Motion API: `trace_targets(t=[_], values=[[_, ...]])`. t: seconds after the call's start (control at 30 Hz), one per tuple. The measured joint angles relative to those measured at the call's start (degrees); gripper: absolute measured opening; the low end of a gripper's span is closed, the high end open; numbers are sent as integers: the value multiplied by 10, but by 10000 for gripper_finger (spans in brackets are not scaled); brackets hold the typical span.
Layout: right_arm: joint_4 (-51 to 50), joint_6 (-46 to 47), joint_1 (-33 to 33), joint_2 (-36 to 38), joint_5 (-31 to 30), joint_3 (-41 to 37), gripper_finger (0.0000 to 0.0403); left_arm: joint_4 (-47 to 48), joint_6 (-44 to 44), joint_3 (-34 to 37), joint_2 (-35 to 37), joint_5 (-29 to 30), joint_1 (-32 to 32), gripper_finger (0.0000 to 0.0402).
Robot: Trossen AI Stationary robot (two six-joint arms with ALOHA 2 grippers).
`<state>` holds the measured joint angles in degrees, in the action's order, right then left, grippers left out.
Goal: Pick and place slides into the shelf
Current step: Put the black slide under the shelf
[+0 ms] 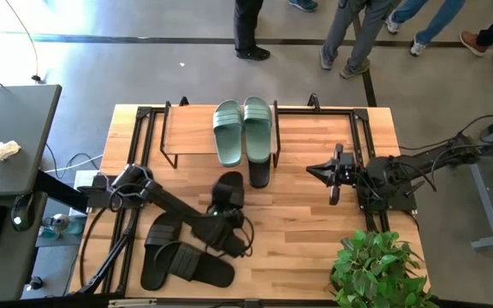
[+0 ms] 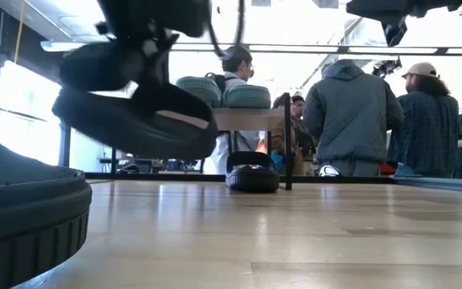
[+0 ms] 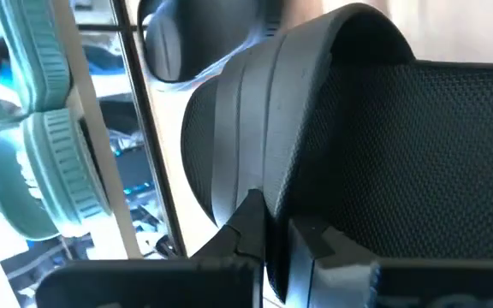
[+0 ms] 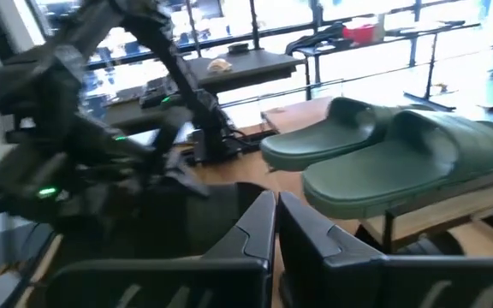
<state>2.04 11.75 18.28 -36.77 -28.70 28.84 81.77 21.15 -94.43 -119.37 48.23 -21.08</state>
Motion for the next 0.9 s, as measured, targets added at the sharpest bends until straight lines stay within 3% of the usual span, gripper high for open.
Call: trace_targets(t=[0.17,0.27,0.6,0.9], values=[[0,2,0,0,24,0,9,-21,6,12,-7,2,30,0],[0,2,0,0,28,0,9,-73,12,49,-8,5,39,0],[-1,-17,0,0,53,0,9,-109,108,149,-3,43,68,0],[-19,-17,0,0,53,0,9,-217,65,196,4,64,119,0]])
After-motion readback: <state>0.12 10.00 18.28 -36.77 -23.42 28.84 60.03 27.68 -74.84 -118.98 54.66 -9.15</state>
